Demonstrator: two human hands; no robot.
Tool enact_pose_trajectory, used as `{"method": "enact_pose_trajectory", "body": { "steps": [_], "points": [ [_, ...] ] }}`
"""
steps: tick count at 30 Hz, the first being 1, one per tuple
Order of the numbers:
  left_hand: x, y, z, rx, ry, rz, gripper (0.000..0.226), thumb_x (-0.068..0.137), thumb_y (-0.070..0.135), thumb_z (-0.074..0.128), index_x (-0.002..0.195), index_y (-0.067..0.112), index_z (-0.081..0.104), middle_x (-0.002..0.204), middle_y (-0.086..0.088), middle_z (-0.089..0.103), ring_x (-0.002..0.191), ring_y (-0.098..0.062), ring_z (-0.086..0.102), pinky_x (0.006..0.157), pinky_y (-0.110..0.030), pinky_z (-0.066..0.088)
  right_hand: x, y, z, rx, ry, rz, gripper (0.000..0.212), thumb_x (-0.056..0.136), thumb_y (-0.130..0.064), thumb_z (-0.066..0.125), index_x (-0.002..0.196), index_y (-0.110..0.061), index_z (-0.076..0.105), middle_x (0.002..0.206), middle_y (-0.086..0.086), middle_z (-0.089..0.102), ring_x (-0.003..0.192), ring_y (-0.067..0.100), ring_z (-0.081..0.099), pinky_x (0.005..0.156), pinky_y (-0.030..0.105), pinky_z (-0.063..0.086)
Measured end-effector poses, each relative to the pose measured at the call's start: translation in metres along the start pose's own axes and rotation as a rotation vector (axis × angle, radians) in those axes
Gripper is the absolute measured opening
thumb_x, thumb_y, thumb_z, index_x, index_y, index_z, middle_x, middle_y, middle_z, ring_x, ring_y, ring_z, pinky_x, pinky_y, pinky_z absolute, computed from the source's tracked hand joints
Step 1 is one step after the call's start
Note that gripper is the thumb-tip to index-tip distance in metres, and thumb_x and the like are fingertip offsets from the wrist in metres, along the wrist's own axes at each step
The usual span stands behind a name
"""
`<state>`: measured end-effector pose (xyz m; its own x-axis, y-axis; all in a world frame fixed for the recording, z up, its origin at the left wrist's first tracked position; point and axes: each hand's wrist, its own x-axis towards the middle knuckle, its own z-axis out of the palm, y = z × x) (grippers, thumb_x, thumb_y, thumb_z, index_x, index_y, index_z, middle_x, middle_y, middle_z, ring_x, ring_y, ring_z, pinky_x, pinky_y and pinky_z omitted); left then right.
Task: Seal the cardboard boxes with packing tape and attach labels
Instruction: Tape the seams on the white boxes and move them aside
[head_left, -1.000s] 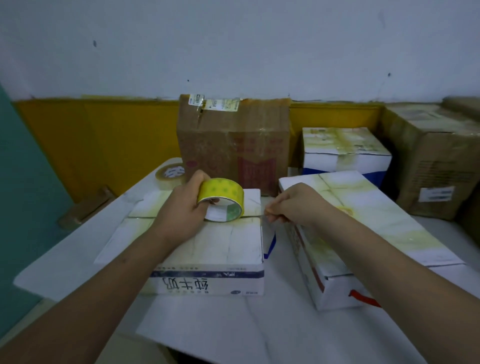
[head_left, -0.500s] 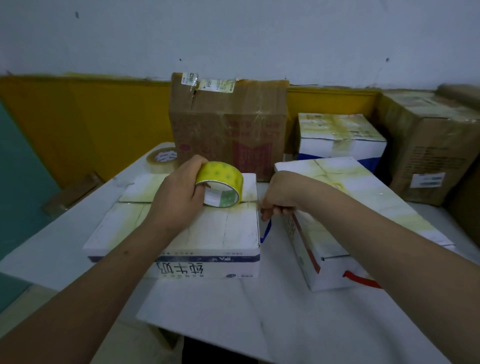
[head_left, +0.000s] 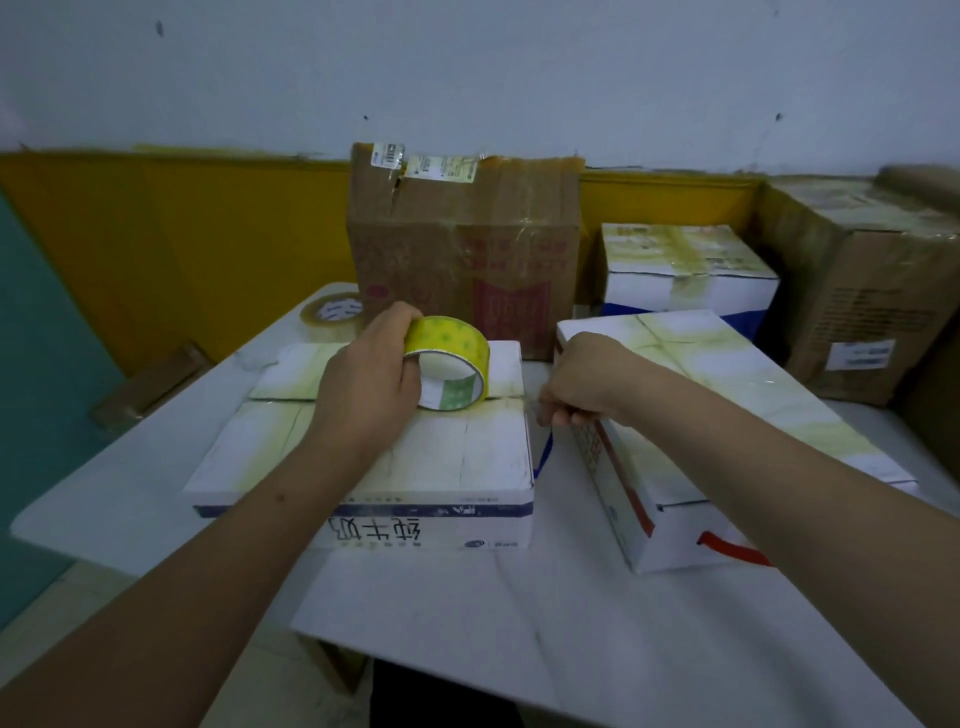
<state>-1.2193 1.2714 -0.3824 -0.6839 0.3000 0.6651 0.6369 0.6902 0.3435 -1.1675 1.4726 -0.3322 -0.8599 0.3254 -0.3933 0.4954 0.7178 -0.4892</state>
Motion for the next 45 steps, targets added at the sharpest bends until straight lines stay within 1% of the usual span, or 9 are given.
{"method": "enact_pose_trajectory", "body": {
  "steps": [3,7,13,25,31,34,38,42,45],
  "points": [
    [0.002,-0.003,0.003,-0.015,0.001,-0.047,0.026,0.091,0.004,0.049,0.115,0.015,0.052,0.097,-0.008,0.062,0.084,-0.032,0.059,0.066,-0.046,0.05,-0.001,0.003,-0.002,0.05,0.015,0.005,0.027,0.096,-0.015,0.063,0.072,-0.006,0.07,0.049,0.0,0.063,0.047,0.01,0.051,0.058,0.019,0.045],
    [0.0,-0.004,0.003,-0.04,0.057,-0.065,0.027,0.09,0.001,0.048,0.114,0.013,0.052,0.095,-0.008,0.06,0.084,-0.03,0.059,0.066,-0.045,0.049,0.002,0.005,-0.002,0.216,0.162,-0.074,0.024,0.099,-0.005,0.053,0.077,-0.001,0.063,0.053,0.005,0.068,0.034,0.01,0.055,0.036,0.017,0.043],
    [0.0,-0.003,0.003,-0.022,0.014,-0.011,0.031,0.087,0.002,0.048,0.116,0.01,0.055,0.101,-0.011,0.06,0.089,-0.031,0.057,0.071,-0.049,0.05,0.003,-0.003,0.006,-0.308,0.032,-0.065,0.034,0.093,-0.019,0.066,0.062,-0.01,0.057,0.039,-0.003,0.054,0.036,0.008,0.047,0.038,0.016,0.038],
    [0.0,-0.001,0.002,0.006,0.056,0.041,0.043,0.083,0.009,0.045,0.124,0.01,0.058,0.112,-0.015,0.064,0.095,-0.036,0.061,0.072,-0.052,0.054,0.012,0.003,0.017,-0.149,0.079,-0.14,0.031,0.093,-0.01,0.06,0.063,-0.008,0.056,0.032,-0.006,0.051,0.025,0.002,0.046,0.029,0.011,0.033],
    [0.0,-0.001,0.001,0.062,0.049,0.042,0.039,0.082,0.012,0.044,0.118,0.01,0.057,0.105,-0.013,0.063,0.086,-0.036,0.06,0.063,-0.049,0.051,0.003,0.01,0.038,-0.137,0.227,-0.176,0.024,0.092,-0.013,0.062,0.072,-0.015,0.049,0.068,0.002,0.044,0.071,0.016,0.056,0.07,0.027,0.049],
    [0.001,-0.002,0.001,0.043,0.041,0.01,0.031,0.089,0.007,0.048,0.119,0.009,0.056,0.106,-0.012,0.061,0.087,-0.033,0.058,0.066,-0.045,0.048,0.006,0.015,0.038,-0.135,0.301,-0.213,0.029,0.093,-0.01,0.059,0.068,-0.013,0.046,0.077,0.006,0.058,0.06,0.015,0.049,0.065,0.029,0.049],
    [0.002,-0.004,0.003,-0.003,0.023,-0.023,0.026,0.091,0.005,0.051,0.115,0.012,0.054,0.099,-0.006,0.058,0.084,-0.027,0.055,0.065,-0.038,0.041,0.006,0.023,0.028,-0.078,0.356,-0.301,0.014,0.091,-0.01,0.056,0.094,-0.002,0.067,0.086,0.013,0.07,0.069,0.023,0.068,0.06,0.03,0.057],
    [0.002,-0.006,0.004,-0.03,0.013,-0.03,0.021,0.091,0.006,0.051,0.111,0.013,0.053,0.094,-0.003,0.056,0.08,-0.024,0.053,0.063,-0.038,0.04,0.01,0.031,0.015,-0.126,0.43,-0.239,0.015,0.089,-0.008,0.064,0.098,-0.005,0.075,0.094,0.008,0.074,0.084,0.021,0.069,0.08,0.031,0.058],
    [0.003,-0.007,0.004,-0.036,0.011,-0.023,0.017,0.091,0.006,0.051,0.107,0.014,0.053,0.092,-0.003,0.056,0.078,-0.022,0.051,0.062,-0.037,0.038,0.009,0.035,0.01,-0.102,0.519,-0.25,0.02,0.092,-0.005,0.058,0.103,-0.002,0.075,0.095,0.012,0.073,0.082,0.023,0.069,0.074,0.029,0.056]
  ]
}}
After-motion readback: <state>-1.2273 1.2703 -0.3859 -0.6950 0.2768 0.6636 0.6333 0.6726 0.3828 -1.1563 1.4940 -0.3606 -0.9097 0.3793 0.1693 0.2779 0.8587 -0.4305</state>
